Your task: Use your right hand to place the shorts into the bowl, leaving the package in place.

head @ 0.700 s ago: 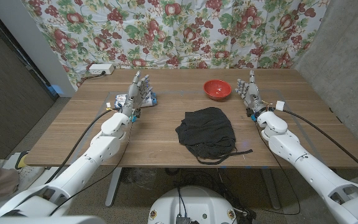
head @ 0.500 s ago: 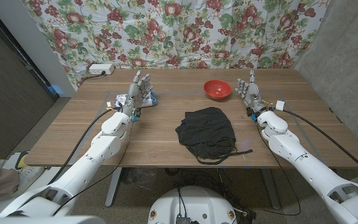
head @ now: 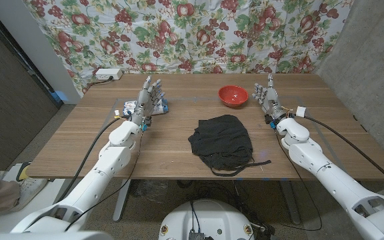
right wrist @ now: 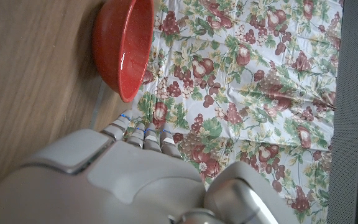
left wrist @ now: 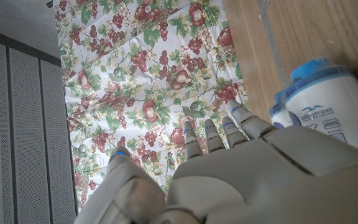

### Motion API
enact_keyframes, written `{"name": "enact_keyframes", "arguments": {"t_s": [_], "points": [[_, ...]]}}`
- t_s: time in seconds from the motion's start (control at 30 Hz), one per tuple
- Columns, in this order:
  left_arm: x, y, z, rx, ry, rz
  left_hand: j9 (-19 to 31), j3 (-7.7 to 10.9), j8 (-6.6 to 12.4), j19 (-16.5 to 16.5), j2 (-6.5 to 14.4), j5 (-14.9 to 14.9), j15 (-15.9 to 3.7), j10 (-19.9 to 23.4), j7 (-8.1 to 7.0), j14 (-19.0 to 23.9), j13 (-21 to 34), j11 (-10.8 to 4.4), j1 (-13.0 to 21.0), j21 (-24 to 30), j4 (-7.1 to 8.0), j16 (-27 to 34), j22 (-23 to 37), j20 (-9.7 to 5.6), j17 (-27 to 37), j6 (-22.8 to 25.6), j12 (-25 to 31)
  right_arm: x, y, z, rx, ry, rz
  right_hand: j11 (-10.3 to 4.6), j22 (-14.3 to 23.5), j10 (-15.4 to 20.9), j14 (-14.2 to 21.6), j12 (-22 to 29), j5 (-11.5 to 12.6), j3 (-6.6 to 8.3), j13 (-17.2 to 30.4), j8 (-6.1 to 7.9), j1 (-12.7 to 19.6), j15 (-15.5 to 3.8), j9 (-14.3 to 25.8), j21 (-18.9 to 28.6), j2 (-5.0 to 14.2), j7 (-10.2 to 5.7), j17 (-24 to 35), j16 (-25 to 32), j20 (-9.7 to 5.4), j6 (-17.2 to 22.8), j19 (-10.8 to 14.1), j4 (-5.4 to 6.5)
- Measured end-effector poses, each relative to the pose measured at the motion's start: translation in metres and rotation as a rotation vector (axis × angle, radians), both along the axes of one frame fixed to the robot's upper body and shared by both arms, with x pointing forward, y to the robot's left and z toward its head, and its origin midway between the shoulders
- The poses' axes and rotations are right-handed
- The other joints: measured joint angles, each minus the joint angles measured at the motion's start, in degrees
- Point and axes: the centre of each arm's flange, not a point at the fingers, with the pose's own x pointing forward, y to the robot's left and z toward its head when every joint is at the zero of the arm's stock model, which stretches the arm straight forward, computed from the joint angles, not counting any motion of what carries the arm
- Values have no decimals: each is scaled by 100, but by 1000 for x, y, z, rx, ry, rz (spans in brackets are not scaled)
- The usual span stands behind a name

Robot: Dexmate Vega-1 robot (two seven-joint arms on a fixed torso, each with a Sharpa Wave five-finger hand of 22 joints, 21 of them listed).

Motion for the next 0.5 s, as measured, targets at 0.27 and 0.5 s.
{"name": "enact_keyframes", "arguments": {"t_s": [0.27,0.5], "points": [[-2,0,0,7,-9,-6,0,0,0,-53,0,0,-33,0,1,-35,0,0,0,0,0,0,0,-52,0,-1,0,-4,1,1,-34,-11,-7,0,0,-97,-37,-22,0,1,0,0,107,28,0,-23,-55,-8,-1,-28,-8,-112,-78,-48],[-4,3,1,24,-20,-4,0,0,-23,-133,0,0,-19,0,12,-106,-16,0,0,0,0,0,-16,-317,-1,-37,0,-6,4,1,-64,-16,-11,-9,0,-149,-83,-22,0,6,0,-31,133,40,-1,-28,-73,-20,-16,-49,-2,-183,-127,-91]]}}
